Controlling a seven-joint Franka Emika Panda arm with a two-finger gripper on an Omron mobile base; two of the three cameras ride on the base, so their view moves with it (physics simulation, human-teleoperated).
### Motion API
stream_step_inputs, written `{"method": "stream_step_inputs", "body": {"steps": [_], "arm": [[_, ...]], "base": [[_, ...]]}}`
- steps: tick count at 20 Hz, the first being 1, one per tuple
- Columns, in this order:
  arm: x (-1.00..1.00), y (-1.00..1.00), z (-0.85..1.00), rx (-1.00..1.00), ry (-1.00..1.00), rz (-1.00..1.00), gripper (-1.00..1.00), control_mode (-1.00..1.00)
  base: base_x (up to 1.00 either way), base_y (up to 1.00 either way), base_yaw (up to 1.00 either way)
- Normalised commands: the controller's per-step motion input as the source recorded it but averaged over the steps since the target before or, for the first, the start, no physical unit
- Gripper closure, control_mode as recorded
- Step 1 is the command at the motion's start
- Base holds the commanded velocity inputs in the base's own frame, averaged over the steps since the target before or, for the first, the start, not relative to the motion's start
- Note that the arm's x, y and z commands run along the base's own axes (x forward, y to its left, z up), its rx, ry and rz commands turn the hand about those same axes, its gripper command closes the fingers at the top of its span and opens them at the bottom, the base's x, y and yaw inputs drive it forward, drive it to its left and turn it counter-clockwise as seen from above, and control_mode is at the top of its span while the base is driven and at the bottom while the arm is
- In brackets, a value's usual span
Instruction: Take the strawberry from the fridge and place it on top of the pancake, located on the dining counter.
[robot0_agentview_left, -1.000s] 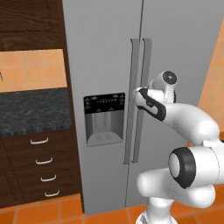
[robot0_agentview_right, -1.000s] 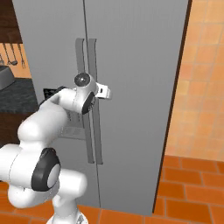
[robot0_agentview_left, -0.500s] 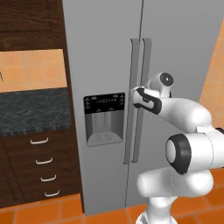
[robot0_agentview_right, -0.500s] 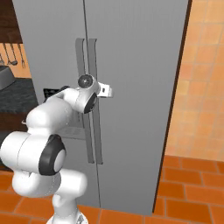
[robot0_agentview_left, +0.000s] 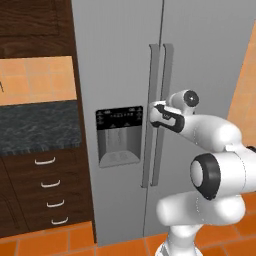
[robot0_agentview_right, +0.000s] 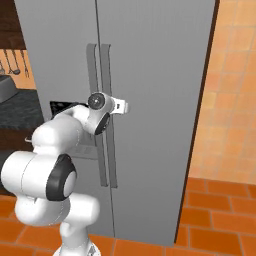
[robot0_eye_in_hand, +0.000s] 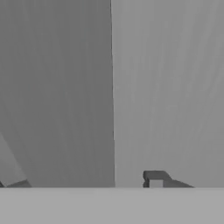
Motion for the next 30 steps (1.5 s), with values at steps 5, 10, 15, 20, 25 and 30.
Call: {"method": "stream_step_inputs", "body": {"steps": [5,10,15,20,25,30], "arm": [[-0.65,-0.28,0.13,0.05,0.15,-0.07,1.0,-1.0],[-1.0,-0.62,0.0,0.06,0.03,-0.14,1.0,-1.0],[-1.0,-0.98,-0.01,0.11,0.0,-0.12,1.0,-1.0],[-1.0,-1.0,-0.01,0.12,0.0,-0.1,1.0,-1.0],[-1.0,-1.0,0.0,0.09,0.0,-0.1,1.0,-1.0],[-1.0,-0.63,0.14,0.05,0.01,-0.21,-1.0,-1.0]], "base": [[0.0,0.0,0.0],[0.0,0.0,0.0],[0.0,0.0,0.0],[0.0,0.0,0.0],[0.0,0.0,0.0],[0.0,0.0,0.0]]}}
